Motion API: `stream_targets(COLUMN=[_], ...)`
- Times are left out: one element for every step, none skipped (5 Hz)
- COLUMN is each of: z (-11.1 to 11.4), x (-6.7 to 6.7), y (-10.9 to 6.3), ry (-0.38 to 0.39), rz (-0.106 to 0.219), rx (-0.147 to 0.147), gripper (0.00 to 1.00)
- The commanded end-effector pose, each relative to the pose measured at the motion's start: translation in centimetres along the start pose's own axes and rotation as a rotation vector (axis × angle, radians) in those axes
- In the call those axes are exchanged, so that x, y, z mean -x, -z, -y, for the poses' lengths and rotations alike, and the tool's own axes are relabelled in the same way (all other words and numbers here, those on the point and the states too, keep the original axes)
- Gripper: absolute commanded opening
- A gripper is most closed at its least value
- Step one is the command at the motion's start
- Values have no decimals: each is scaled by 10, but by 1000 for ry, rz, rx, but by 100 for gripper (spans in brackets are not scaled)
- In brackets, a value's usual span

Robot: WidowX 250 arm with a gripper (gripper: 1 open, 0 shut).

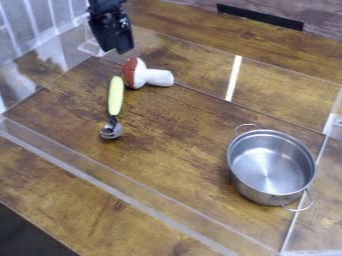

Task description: Move the green spoon to the left

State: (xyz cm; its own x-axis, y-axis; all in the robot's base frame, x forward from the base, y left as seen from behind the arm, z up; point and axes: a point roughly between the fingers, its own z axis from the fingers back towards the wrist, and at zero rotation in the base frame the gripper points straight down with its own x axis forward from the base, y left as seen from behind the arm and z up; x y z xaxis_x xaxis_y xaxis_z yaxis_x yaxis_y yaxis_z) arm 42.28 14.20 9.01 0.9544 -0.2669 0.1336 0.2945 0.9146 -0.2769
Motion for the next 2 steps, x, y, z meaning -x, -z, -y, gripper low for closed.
stream_targets(z=[13, 16], x=[-24, -32], y=[-18, -12], ry=[23, 8], rz=[47, 45], rx=[-39, -25], gripper=[100, 100])
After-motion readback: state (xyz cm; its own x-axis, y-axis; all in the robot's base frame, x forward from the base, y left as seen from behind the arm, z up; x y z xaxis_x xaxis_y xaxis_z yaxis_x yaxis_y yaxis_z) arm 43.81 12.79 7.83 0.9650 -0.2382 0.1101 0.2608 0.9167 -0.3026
